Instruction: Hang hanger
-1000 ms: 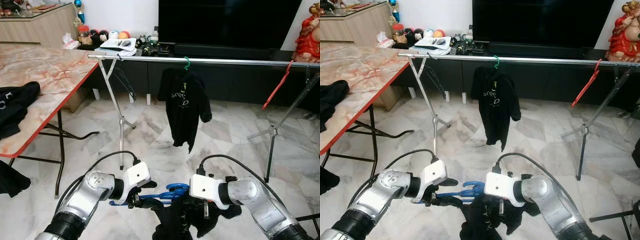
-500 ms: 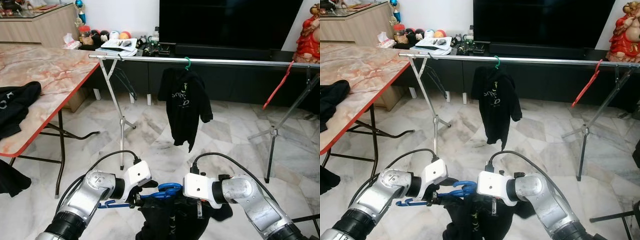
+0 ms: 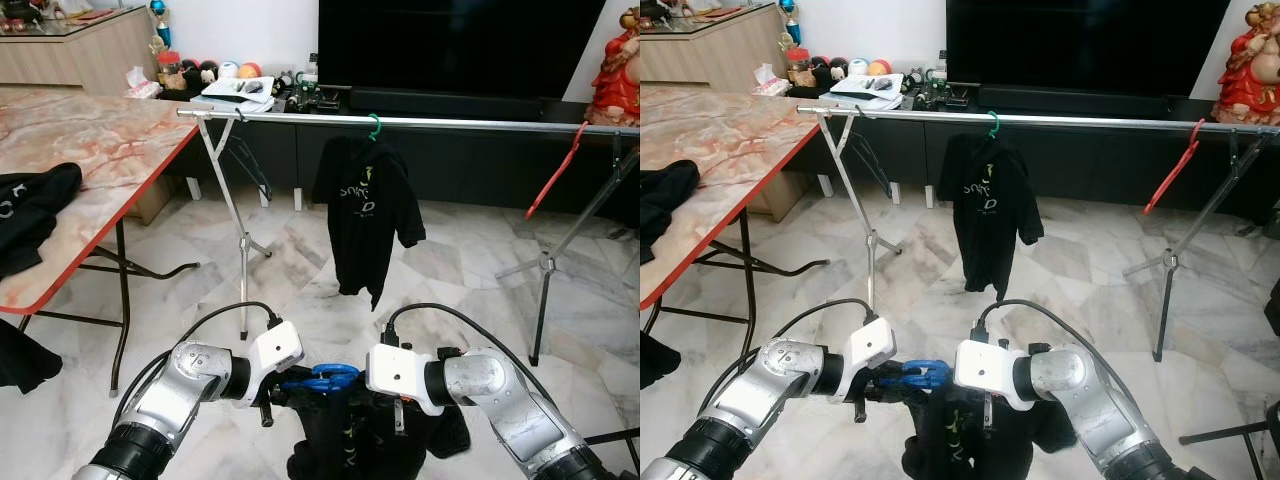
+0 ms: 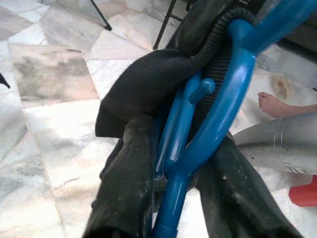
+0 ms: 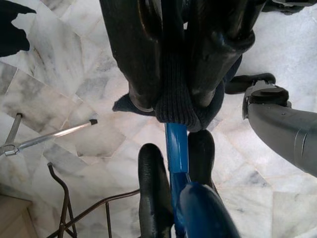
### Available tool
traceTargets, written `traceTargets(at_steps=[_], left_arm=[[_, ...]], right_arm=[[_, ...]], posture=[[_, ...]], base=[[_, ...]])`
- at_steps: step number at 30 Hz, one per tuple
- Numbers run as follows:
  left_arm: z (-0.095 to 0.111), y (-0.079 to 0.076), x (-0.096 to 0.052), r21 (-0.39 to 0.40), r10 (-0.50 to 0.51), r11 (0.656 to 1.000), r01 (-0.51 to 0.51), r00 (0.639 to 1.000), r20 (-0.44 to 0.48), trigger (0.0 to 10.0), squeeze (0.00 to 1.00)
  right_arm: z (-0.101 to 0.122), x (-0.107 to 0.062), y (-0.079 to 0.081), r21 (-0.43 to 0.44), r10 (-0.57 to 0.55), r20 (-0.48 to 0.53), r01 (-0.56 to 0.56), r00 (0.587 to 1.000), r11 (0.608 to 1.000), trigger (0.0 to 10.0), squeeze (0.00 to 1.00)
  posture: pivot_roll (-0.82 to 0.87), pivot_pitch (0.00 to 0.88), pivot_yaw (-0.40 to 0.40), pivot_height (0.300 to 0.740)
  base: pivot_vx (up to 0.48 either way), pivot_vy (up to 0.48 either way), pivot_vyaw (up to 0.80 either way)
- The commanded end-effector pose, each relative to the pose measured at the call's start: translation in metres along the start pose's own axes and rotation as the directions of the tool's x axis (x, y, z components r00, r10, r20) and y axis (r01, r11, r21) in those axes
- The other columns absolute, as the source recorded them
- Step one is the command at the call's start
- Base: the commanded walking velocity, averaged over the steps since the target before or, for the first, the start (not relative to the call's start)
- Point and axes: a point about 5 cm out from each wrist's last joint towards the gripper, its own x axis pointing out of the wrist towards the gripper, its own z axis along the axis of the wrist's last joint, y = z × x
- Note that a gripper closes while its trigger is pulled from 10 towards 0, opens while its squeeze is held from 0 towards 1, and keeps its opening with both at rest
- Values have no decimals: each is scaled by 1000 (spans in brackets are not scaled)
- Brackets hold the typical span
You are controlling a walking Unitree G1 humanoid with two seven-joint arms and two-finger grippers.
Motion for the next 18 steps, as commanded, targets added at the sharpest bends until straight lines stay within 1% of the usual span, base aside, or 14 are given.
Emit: traceTargets(at_steps=[1, 4, 6, 8, 9, 11, 15, 18], left_arm=[[2, 0, -1, -6, 6, 1000, -6, 1000, 10, 0, 0], [2, 0, 0, -15, 7, 1000, -7, 1000, 26, 0, 0], [3, 0, 1, -27, 8, 1000, -6, 998, 55, 0, 0], [5, -1, 2, -49, 6, 999, -1, 996, 90, 0, 0], [6, -1, 3, -78, 5, 997, 5, 991, 130, 0, 0], [7, -3, 5, -98, 0, 995, 15, 988, 155, 0, 0], [3, -5, 8, -111, -1, 994, 19, 988, 158, 0, 0], [4, -6, 10, -130, 3, 991, 21, 983, 182, 0, 0]], right_arm=[[18, -5, -7, -52, -10, 65, 13, 998, 999, 10000, 0], [19, -6, -8, -56, -9, 63, 12, 998, 998, 10000, 0], [20, -7, -9, -61, -5, 64, 9, 998, 998, 10000, 0], [21, -8, -9, -64, -3, 64, 7, 998, 998, 10000, 0], [21, -9, -9, -67, 3, 61, 2, 998, 998, 10000, 0], [20, -11, -9, -73, 11, 55, -7, 998, 997, 10000, 0], [22, -14, -11, -82, 17, 50, -13, 999, 997, 10000, 0], [24, -18, -13, -95, 21, 46, -17, 999, 995, 10000, 0]], posture=[[62, 45, 10, 740], [56, 46, 7, 740], [54, 46, 3, 740], [49, 47, 0, 740], [45, 47, -5, 740], [39, 48, -10, 740], [29, 50, -18, 740], [21, 51, -26, 740]], base=[[0, 0, 0], [0, 0, 0], [0, 0, 0], [0, 0, 0], [0, 0, 0], [0, 0, 0], [0, 0, 0], [0, 0, 0]])
